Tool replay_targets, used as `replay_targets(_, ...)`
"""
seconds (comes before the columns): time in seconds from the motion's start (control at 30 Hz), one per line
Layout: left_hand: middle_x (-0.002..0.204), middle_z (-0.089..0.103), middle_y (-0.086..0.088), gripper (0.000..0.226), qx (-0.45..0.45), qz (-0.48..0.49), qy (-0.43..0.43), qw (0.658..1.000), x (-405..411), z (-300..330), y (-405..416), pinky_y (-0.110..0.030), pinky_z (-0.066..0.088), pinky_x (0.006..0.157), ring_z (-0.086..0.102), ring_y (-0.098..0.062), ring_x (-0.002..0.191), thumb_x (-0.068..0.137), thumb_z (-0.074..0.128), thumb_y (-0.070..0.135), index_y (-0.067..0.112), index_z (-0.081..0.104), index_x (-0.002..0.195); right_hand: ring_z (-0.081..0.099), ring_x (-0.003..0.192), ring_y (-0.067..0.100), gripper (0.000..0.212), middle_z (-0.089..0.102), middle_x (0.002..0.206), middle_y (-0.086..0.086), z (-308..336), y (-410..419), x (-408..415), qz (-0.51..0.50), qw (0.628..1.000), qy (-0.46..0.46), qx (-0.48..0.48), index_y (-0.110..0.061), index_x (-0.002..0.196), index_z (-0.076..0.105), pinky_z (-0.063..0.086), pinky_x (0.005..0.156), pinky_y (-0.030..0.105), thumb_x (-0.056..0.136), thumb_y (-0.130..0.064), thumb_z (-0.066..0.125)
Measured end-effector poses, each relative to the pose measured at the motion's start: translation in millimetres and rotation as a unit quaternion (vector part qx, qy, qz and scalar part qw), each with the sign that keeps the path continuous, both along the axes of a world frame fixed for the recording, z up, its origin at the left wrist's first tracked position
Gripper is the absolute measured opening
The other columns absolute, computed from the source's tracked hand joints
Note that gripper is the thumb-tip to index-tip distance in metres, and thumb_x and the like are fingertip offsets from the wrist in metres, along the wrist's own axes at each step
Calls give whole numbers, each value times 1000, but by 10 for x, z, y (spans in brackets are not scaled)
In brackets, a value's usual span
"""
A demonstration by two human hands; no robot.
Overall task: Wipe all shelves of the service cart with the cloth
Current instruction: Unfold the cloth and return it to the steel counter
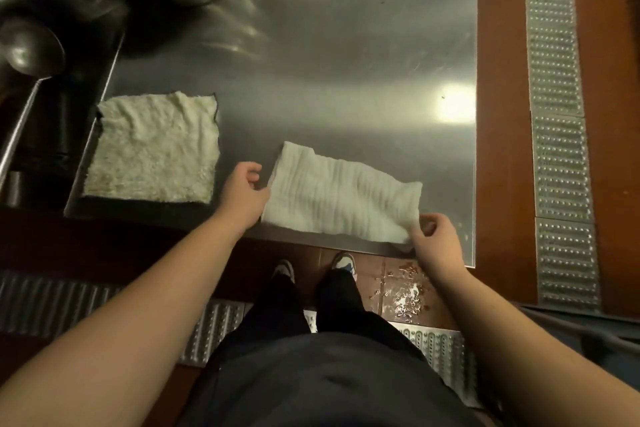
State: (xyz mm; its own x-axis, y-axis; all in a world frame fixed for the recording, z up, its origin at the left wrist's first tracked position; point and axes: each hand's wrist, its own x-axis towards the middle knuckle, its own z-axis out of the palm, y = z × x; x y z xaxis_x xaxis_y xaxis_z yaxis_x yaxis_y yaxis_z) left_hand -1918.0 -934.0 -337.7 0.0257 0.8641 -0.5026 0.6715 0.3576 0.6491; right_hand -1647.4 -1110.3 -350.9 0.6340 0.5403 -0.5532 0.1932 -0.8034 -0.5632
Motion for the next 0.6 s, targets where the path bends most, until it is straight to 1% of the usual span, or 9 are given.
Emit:
replay_targets(0.07, 109, 59, -3, 35, -21, -3, 34, 999, -56, -53, -52, -28, 46, 74, 60, -23, 99, 83, 69, 20, 17, 53, 114, 64, 85, 23, 28, 61, 92, 2, 20, 11, -9, -26, 999, -10, -16, -16, 112, 52, 56, 78, 43, 94, -30, 67)
replay_targets(0.13, 101, 60, -3, 27, -76, -32, 38, 996, -76, -94, -102, -35, 52, 76, 63, -27, 92, 84, 67, 26, 17, 52, 105, 63, 83, 22, 26, 60, 89, 2, 2, 13, -5, -34, 999, -19, -29, -15, 108, 51, 56, 78, 45, 93, -28, 68)
replay_targets(0.2, 100, 59, -2, 28, -108, -84, 49, 989, -52, -97, -134, -36, 51, 78, 61, -25, 89, 85, 66, 31, 17, 51, 104, 60, 81, 20, 25, 60, 88, 0, 4, 43, -36, -33, 998, -22, -45, -14, 107, 52, 53, 76, 41, 94, -28, 67)
replay_targets(0.3, 98, 53, -2, 29, -55, -144, 105, 982, 34, -70, -85, -30, 41, 70, 55, -20, 85, 84, 67, 30, 16, 48, 101, 59, 84, 21, 22, 58, 86, -4, 0, 105, -111, -17, 998, -27, -61, -14, 103, 53, 46, 72, 36, 95, -31, 64)
replay_targets(0.37, 97, 52, -4, 30, -29, -153, 131, 979, 63, -60, -17, -31, 40, 68, 54, -22, 83, 82, 69, 28, 14, 46, 96, 57, 81, 23, 21, 57, 83, -2, 15, 145, -153, 0, 996, -37, -75, -13, 99, 53, 42, 66, 35, 95, -30, 64)
replay_targets(0.43, 92, 55, -4, 24, -60, -190, 155, 968, 70, -24, 42, -33, 44, 69, 56, -24, 83, 83, 66, 25, 12, 48, 93, 54, 75, 22, 19, 56, 81, 3, 44, 180, -178, 16, 994, -42, -99, -10, 95, 51, 39, 59, 35, 93, -24, 63)
replay_targets(0.5, 80, 58, -4, 12, -79, -235, 174, 953, 48, -2, 93, -33, 45, 68, 56, -25, 75, 82, 61, 19, 11, 52, 79, 53, 72, 22, 15, 57, 82, 6, 94, 202, -172, 21, 992, -46, -114, -10, 94, 49, 40, 59, 36, 91, -21, 59)
replay_targets(0.57, 64, 53, -5, 20, -91, -250, 156, 951, 23, 69, 168, -31, 41, 62, 52, -24, 64, 81, 59, 19, 14, 51, 64, 52, 70, 22, 13, 58, 83, 9, 175, 230, -133, 26, 991, -60, -116, -9, 91, 49, 38, 56, 35, 88, -19, 58)
replay_targets(0.6, 61, 52, -5, 24, -102, -248, 136, 954, 12, 102, 215, -31, 41, 61, 51, -24, 61, 83, 59, 21, 14, 51, 61, 52, 69, 22, 12, 58, 83, 10, 220, 246, -98, 34, 990, -74, -115, -10, 87, 50, 37, 55, 34, 86, -19, 58)
